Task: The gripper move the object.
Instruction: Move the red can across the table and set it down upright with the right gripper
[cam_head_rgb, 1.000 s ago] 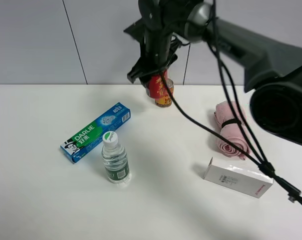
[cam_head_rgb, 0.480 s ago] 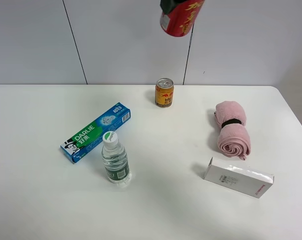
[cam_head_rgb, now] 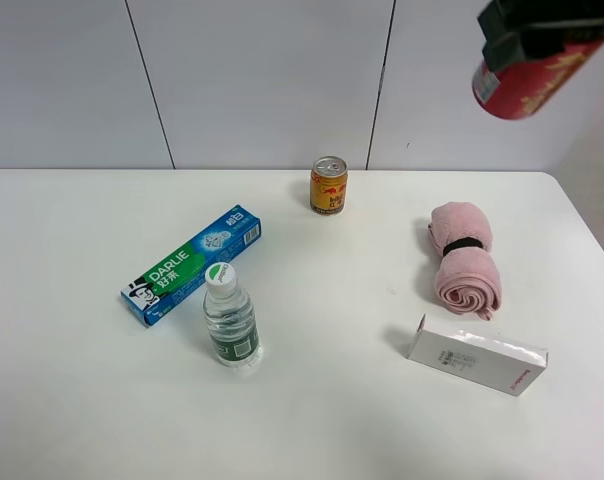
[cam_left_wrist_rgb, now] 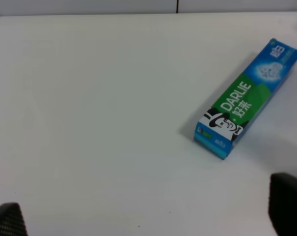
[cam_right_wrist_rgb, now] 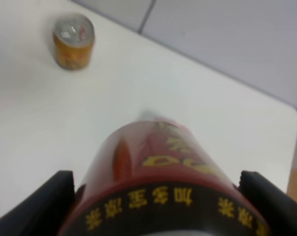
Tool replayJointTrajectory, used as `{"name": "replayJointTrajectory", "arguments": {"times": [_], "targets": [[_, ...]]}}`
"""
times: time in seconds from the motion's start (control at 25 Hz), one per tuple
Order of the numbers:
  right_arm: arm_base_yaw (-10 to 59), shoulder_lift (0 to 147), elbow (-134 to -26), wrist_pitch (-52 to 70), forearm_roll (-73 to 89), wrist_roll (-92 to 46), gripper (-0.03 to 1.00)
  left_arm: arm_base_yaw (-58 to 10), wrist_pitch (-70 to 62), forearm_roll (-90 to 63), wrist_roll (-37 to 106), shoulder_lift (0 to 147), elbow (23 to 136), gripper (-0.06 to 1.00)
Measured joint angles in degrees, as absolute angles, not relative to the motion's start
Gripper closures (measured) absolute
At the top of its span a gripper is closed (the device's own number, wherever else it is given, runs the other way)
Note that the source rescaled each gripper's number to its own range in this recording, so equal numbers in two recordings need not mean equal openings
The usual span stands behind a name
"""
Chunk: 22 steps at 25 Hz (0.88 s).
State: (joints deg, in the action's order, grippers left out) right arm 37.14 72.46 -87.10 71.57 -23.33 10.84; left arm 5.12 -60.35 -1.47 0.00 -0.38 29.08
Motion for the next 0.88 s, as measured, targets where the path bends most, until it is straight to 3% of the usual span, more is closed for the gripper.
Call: {"name": "replayJointTrajectory", "arguments": {"times": [0.4, 0.88], "targets": [[37.14, 58.58, -66.48, 71.36, -34.05, 28.23, 0.97, 5.12, -60.35, -1.47, 0.0, -0.38, 29.08, -0.06], [37.14, 57.09, -49.76, 70.86, -35.6, 42.27, 0.97, 5.12, -60.35, -1.47, 0.0, -0.38, 29.08, -0.06]]}}
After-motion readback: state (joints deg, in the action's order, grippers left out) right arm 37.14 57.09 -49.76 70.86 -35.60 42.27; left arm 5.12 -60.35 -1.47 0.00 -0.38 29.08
